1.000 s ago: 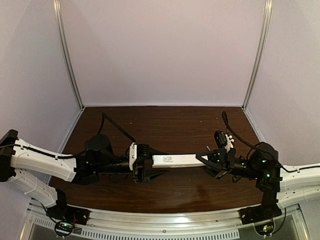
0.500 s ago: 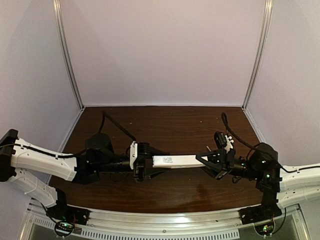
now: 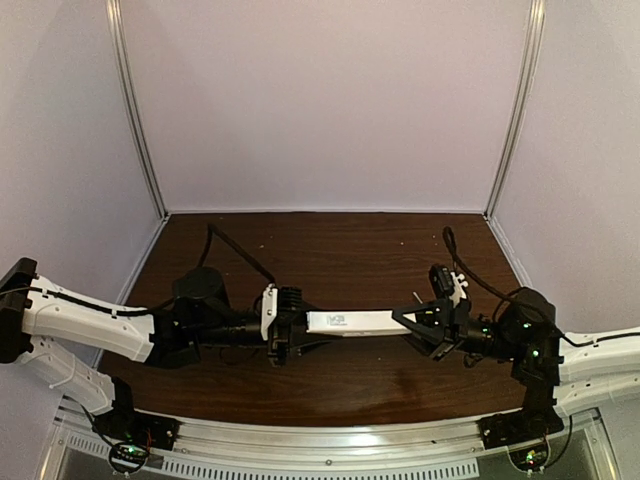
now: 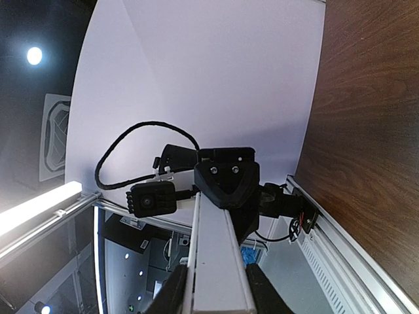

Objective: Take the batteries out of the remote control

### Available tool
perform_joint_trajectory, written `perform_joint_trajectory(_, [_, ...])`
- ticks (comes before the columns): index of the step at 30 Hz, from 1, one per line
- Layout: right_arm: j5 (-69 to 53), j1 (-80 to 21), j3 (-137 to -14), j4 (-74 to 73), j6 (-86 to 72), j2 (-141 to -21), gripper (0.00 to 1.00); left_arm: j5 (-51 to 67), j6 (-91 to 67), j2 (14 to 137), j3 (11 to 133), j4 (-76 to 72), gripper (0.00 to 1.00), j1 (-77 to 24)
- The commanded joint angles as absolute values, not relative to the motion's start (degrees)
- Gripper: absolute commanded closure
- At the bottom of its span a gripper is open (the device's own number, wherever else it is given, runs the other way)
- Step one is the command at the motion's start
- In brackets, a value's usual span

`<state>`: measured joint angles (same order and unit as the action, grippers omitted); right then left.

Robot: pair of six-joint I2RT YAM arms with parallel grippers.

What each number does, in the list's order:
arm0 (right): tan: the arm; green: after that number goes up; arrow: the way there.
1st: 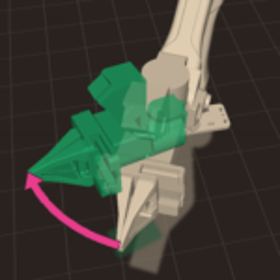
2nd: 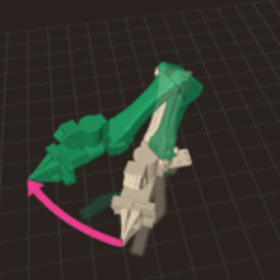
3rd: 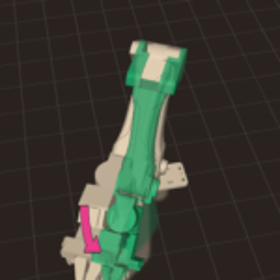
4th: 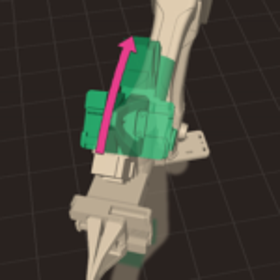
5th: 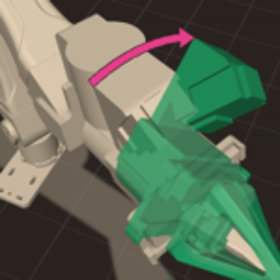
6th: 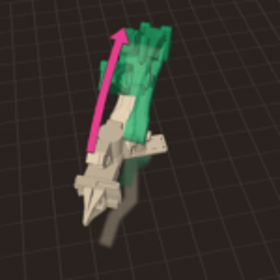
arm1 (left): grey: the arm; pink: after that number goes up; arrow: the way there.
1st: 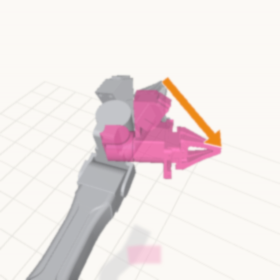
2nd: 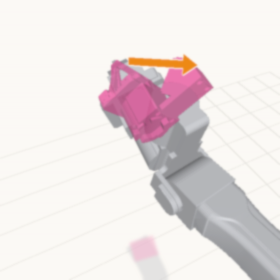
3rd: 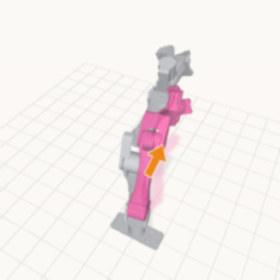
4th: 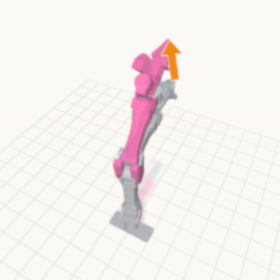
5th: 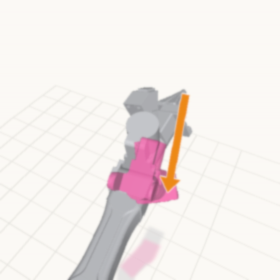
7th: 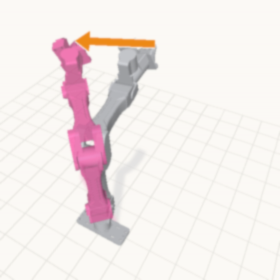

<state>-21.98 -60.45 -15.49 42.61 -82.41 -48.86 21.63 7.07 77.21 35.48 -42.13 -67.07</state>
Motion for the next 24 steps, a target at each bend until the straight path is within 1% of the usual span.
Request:
perform_joint_trajectory(1, [-21.04,-60.32,-16.96,38.03,-80.32,-47.98,0.64,22.12,5.16,78.04,36.64,-44.13,1.00,-66.73])
perform_joint_trajectory(4, [-21.03,-60.29,-18.13,34.74,-79.15,-47.07,0.51,21.45,3.91,78.59,36.16,-44.70,1.00,-66.80])
perform_joint_trajectory(9, [-20.14,-60.30,-20.29,26.78,-76.61,-44.97,0.24,20.74,2.52,79.84,35.86,-45.28,1.00,-66.72])
perform_joint_trajectory(11, [-19.61,-60.29,-21.00,24.06,-75.66,-44.09,0.15,20.42,2.05,80.27,35.77,-45.49,1.00,-66.79])
perform_joint_trajectory(15, [-16.61,-60.30,-23.09,15.21,-72.35,-42.16,0.02,19.64,1.10,80.43,34.72,-46.33,1.00,-66.79])
perform_joint_trajectory(16, [-15.37,-60.29,-23.82,12.29,-71.14,-41.66,0.01,19.42,0.94,80.45,34.52,-46.44,1.00,-66.79])
perform_joint_trajectory(21, [-7.60,-60.29,-26.63,-2.64,-65.86,-38.43,0.00,17.54,0.38,80.93,33.83,-46.80,1.00,-66.77])
perform_joint_trajectory(24, [-4.49,-60.30,-27.38,-8.17,-64.53,-36.16,0.00,16.31,0.24,80.92,33.53,-46.76,1.00,-66.75])
